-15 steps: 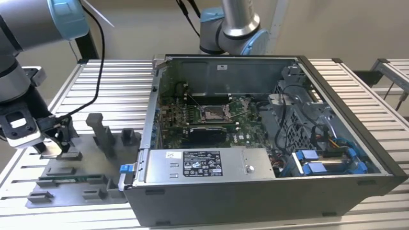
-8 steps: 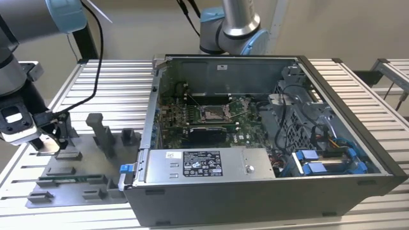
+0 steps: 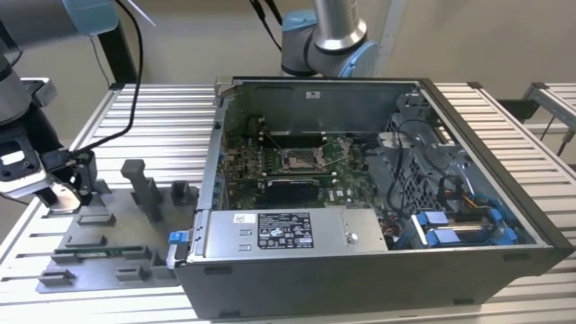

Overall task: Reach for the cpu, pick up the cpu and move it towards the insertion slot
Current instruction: 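Pick up the cpu and move it towards the insertion slot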

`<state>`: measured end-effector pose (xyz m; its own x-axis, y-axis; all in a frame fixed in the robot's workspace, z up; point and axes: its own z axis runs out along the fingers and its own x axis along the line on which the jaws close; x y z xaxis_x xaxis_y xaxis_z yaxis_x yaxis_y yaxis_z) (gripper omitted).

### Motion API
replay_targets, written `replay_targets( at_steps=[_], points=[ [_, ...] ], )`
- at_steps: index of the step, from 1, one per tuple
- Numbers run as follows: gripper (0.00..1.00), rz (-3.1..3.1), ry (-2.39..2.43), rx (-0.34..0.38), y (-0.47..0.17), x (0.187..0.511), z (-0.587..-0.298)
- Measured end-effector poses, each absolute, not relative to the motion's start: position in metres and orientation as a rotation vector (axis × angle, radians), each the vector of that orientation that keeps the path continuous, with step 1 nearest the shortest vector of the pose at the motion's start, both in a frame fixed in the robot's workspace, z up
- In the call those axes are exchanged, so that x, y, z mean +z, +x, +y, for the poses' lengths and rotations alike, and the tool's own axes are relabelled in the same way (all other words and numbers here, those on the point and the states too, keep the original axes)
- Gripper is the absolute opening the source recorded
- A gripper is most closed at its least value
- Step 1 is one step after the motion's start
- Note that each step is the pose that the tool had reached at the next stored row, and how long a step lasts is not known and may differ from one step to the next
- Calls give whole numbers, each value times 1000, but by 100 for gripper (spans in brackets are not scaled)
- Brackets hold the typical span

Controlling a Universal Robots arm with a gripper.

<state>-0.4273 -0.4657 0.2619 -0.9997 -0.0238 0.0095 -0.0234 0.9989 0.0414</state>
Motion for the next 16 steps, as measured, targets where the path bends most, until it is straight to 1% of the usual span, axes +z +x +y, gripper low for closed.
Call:
replay_targets(
  at_steps=[16],
  points=[
    [0,-3130,37,-65,-427,293,-466]
  ],
)
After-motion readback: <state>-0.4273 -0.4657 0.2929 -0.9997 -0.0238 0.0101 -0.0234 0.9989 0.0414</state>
